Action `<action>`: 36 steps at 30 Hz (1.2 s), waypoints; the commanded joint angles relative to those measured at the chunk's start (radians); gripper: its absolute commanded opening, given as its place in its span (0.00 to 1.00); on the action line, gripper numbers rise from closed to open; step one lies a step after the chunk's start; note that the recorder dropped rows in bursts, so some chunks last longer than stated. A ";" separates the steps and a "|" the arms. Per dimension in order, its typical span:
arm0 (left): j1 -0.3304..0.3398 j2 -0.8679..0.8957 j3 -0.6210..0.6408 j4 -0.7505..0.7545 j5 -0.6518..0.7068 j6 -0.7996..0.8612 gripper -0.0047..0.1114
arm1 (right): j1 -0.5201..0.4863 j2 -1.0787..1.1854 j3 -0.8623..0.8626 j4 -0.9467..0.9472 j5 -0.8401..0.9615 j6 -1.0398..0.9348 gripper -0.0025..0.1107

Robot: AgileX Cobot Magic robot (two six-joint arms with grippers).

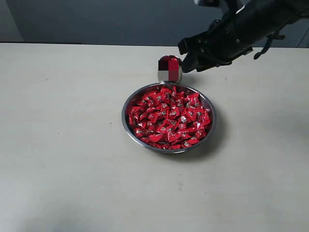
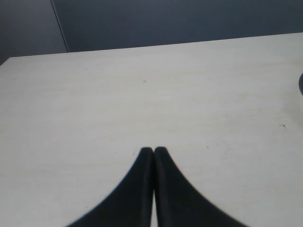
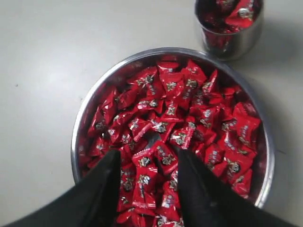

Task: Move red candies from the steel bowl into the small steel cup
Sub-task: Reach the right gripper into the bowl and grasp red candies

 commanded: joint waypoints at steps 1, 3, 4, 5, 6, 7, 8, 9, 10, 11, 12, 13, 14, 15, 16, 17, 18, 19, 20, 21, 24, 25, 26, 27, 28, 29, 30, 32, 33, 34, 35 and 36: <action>0.002 -0.005 -0.008 0.002 -0.012 -0.004 0.04 | 0.077 0.037 0.005 -0.019 -0.075 -0.029 0.37; 0.002 -0.005 -0.008 0.002 -0.012 -0.004 0.04 | 0.100 0.067 0.005 -0.029 -0.082 -0.031 0.37; 0.002 -0.005 -0.008 0.002 -0.012 -0.004 0.04 | 0.111 0.086 0.005 -0.041 -0.075 -0.031 0.37; 0.002 -0.005 -0.008 0.002 -0.012 -0.004 0.04 | 0.118 0.105 0.005 -0.056 -0.063 -0.031 0.37; 0.002 -0.005 -0.008 0.002 -0.012 -0.004 0.04 | 0.127 0.120 0.005 -0.067 -0.049 -0.031 0.37; 0.002 -0.005 -0.008 0.002 -0.012 -0.004 0.04 | 0.133 0.139 0.005 -0.077 -0.031 -0.029 0.37; 0.002 -0.005 -0.008 0.002 -0.012 -0.004 0.04 | 0.139 0.156 0.005 -0.087 -0.010 -0.029 0.37; 0.002 -0.005 -0.008 0.002 -0.012 -0.004 0.04 | 0.143 0.171 0.005 -0.090 0.011 -0.029 0.37; 0.002 -0.005 -0.008 0.002 -0.012 -0.004 0.04 | 0.148 0.185 0.005 -0.090 0.029 -0.029 0.37; 0.002 -0.005 -0.008 0.002 -0.012 -0.004 0.04 | 0.151 0.197 0.005 -0.091 0.044 -0.029 0.37; 0.002 -0.005 -0.008 0.002 -0.012 -0.004 0.04 | 0.155 0.204 0.005 -0.089 0.052 -0.029 0.38; 0.002 -0.005 -0.008 0.002 -0.012 -0.004 0.04 | 0.162 0.211 0.005 -0.089 0.059 -0.029 0.39; 0.002 -0.005 -0.008 0.002 -0.012 -0.004 0.04 | 0.166 0.216 0.005 -0.089 0.063 -0.029 0.42; 0.002 -0.005 -0.008 0.002 -0.012 -0.004 0.04 | 0.172 0.223 0.005 -0.089 0.065 -0.027 0.44; 0.002 -0.005 -0.008 0.002 -0.012 -0.004 0.04 | 0.176 0.227 0.005 -0.087 0.068 -0.027 0.47; 0.002 -0.005 -0.008 0.002 -0.012 -0.004 0.04 | 0.184 0.234 0.005 -0.084 0.068 -0.027 0.50; 0.002 -0.005 -0.008 0.002 -0.012 -0.004 0.04 | 0.188 0.238 0.005 -0.084 0.068 -0.027 0.52; 0.002 -0.005 -0.008 0.002 -0.012 -0.004 0.04 | 0.197 0.244 0.005 -0.087 0.068 -0.027 0.53; 0.002 -0.005 -0.008 0.002 -0.012 -0.004 0.04 | 0.202 0.249 0.005 -0.087 0.068 -0.027 0.52; 0.002 -0.005 -0.008 0.002 -0.012 -0.004 0.04 | 0.206 0.254 0.005 -0.087 0.066 -0.027 0.52; 0.002 -0.005 -0.008 0.002 -0.012 -0.004 0.04 | 0.217 0.271 0.005 -0.087 0.059 -0.025 0.52; 0.002 -0.005 -0.008 0.002 -0.012 -0.004 0.04 | 0.221 0.275 0.005 -0.089 0.052 -0.025 0.52; 0.002 -0.005 -0.008 0.002 -0.012 -0.004 0.04 | 0.221 0.281 0.005 -0.089 0.050 -0.025 0.52; 0.002 -0.005 -0.008 0.002 -0.012 -0.004 0.04 | 0.221 0.285 0.005 -0.089 0.044 -0.022 0.52; 0.002 -0.005 -0.008 0.002 -0.012 -0.004 0.04 | 0.221 0.290 0.005 -0.091 0.033 -0.012 0.51; 0.002 -0.005 -0.008 0.002 -0.012 -0.004 0.04 | 0.221 0.295 0.005 -0.103 0.026 -0.002 0.49; 0.002 -0.005 -0.008 0.002 -0.012 -0.004 0.04 | 0.221 0.300 0.005 -0.114 0.017 0.010 0.45; 0.002 -0.005 -0.008 0.002 -0.012 -0.004 0.04 | 0.221 0.307 0.005 -0.138 0.007 0.027 0.37; 0.002 -0.005 -0.008 0.002 -0.012 -0.004 0.04 | 0.221 0.313 0.005 -0.147 0.005 0.033 0.32; 0.002 -0.005 -0.008 0.002 -0.012 -0.004 0.04 | 0.221 0.317 0.005 -0.147 0.005 0.033 0.28; 0.002 -0.005 -0.008 0.002 -0.012 -0.004 0.04 | 0.221 0.319 0.005 -0.147 0.007 0.033 0.25; 0.002 -0.005 -0.008 0.002 -0.012 -0.004 0.04 | 0.221 0.325 0.005 -0.147 0.014 0.033 0.22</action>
